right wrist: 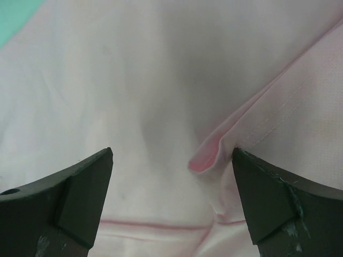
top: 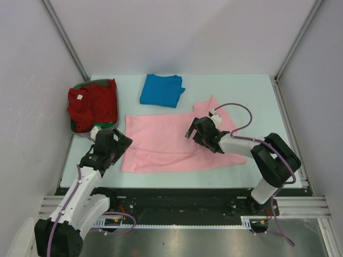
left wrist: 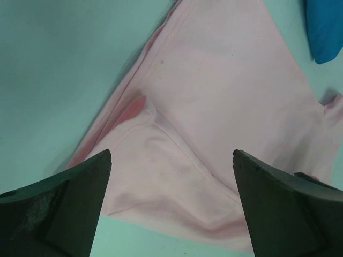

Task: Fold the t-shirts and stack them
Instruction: Fold the tshirt

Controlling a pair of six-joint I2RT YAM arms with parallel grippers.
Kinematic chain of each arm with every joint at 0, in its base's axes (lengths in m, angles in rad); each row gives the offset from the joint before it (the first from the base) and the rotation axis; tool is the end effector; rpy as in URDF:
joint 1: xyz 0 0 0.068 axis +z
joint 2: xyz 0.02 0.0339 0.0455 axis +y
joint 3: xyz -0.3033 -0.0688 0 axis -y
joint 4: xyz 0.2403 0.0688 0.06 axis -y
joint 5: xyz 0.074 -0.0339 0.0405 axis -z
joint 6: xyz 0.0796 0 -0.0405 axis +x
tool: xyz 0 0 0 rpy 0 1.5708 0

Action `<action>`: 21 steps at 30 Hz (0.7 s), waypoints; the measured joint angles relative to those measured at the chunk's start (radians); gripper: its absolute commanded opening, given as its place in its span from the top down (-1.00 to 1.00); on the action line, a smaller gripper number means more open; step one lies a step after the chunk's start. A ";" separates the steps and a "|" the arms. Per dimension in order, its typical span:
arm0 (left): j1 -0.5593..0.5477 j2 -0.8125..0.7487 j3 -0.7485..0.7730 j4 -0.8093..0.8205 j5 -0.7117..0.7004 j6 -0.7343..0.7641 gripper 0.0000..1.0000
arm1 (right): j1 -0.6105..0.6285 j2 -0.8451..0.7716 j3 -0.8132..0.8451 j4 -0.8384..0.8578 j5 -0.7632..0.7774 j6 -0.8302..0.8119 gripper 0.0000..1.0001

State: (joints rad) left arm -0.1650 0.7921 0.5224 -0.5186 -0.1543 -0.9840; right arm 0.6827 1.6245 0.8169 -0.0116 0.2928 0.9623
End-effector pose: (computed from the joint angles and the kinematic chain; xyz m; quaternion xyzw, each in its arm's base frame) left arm 0.1620 -0.0146 0.2149 -0.3939 0.8338 -0.1468 0.3579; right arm 0.2847 0.2019 0.1744 0.1813 0.9038 0.1738 0.3465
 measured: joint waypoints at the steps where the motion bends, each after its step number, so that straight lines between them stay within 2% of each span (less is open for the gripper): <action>1: 0.002 -0.004 0.000 0.000 0.000 0.001 -1.00 | -0.001 0.021 0.021 0.011 0.002 -0.002 -0.95; 4: 0.011 -0.018 -0.001 -0.008 0.000 0.011 -0.99 | -0.002 0.066 0.070 0.042 0.015 -0.014 -0.96; 9: 0.019 -0.042 -0.001 -0.023 0.000 0.024 -0.99 | -0.002 0.055 0.105 0.032 0.062 -0.055 -1.00; 17: 0.023 -0.039 -0.001 -0.020 0.001 0.027 -1.00 | -0.014 -0.206 0.114 -0.153 0.179 -0.141 -0.99; 21: 0.024 0.011 -0.020 0.058 0.034 0.035 -0.96 | -0.026 -0.311 0.106 -0.240 0.193 -0.153 -0.99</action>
State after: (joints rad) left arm -0.1406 0.8028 0.5022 -0.4610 -0.1204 -0.9485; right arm 0.6563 1.3140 0.9234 -0.2516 0.4858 0.8097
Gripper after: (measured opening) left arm 0.995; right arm 0.994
